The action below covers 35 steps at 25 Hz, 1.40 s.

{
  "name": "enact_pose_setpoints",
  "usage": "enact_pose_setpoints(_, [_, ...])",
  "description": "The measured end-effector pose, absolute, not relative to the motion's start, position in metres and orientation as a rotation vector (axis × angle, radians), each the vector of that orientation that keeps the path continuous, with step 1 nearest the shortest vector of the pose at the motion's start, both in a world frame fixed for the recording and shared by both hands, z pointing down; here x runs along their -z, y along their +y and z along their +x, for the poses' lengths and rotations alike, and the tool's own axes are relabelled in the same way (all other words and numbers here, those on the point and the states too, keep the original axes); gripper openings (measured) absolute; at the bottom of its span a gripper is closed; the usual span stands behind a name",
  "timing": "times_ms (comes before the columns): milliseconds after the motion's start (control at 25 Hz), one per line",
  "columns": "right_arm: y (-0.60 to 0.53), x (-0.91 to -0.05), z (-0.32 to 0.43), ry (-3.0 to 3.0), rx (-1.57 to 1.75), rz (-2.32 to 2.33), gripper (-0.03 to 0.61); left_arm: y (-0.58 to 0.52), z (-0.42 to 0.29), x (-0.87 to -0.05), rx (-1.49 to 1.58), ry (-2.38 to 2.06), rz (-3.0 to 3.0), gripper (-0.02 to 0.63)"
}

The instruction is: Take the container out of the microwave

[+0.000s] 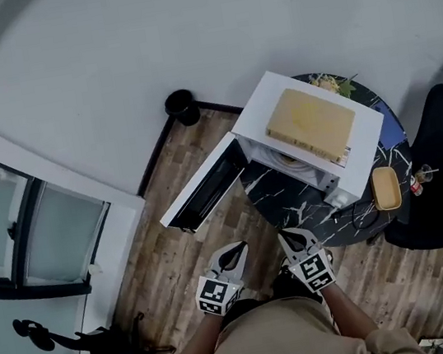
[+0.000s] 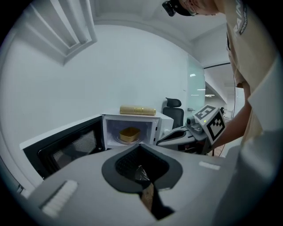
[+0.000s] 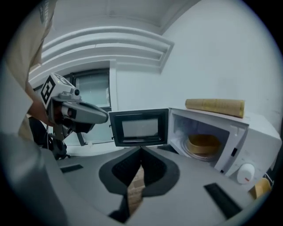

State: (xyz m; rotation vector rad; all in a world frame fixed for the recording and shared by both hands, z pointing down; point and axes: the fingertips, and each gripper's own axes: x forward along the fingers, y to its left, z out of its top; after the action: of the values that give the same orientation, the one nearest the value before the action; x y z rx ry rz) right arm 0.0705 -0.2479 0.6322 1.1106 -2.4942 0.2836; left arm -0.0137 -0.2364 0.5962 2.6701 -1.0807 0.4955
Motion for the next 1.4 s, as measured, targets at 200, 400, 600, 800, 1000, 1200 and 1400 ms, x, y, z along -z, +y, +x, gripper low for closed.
enact_pose_setpoints(200, [-0.272,-0.640,0.074,-2.494,-0.318,1.090,0.009,-0.258,-0.015,-0.597,-0.526,-1.126,2.644,0.008])
enact_pose_setpoints(400, [-0.287,-0.648,0.086,-2.452,-0.332,1.116,0.009,-0.272,-0.012,-0.605,-0.532,-1.084,2.636,0.008])
enact_pose_setpoints(600, [-0.308,-0.651,0.094,-2.389,-0.334,1.212,0.009,-0.297,-0.021,-0.604,-0.520,-1.070,2.690,0.008])
enact_pose_setpoints(800, [-0.322,-0.630,0.092,-2.322,-0.314,1.335,0.009,-0.322,-0.025,-0.593,-0.477,-1.001,2.799,0.008])
enact_pose_setpoints(1000, [-0.346,-0.624,0.085,-2.242,-0.300,1.447,0.009,-0.355,-0.028,-0.587,-0.453,-0.881,2.891,0.008])
enact_pose_setpoints(1200, [-0.372,-0.625,0.087,-2.174,-0.317,1.510,0.010,-0.372,-0.029,-0.589,-0.421,-0.780,2.909,0.008])
enact_pose_setpoints(1400, [-0.396,-0.635,0.101,-2.111,-0.298,1.501,0.011,-0.376,-0.025,-0.591,-0.395,-0.764,2.891,0.008])
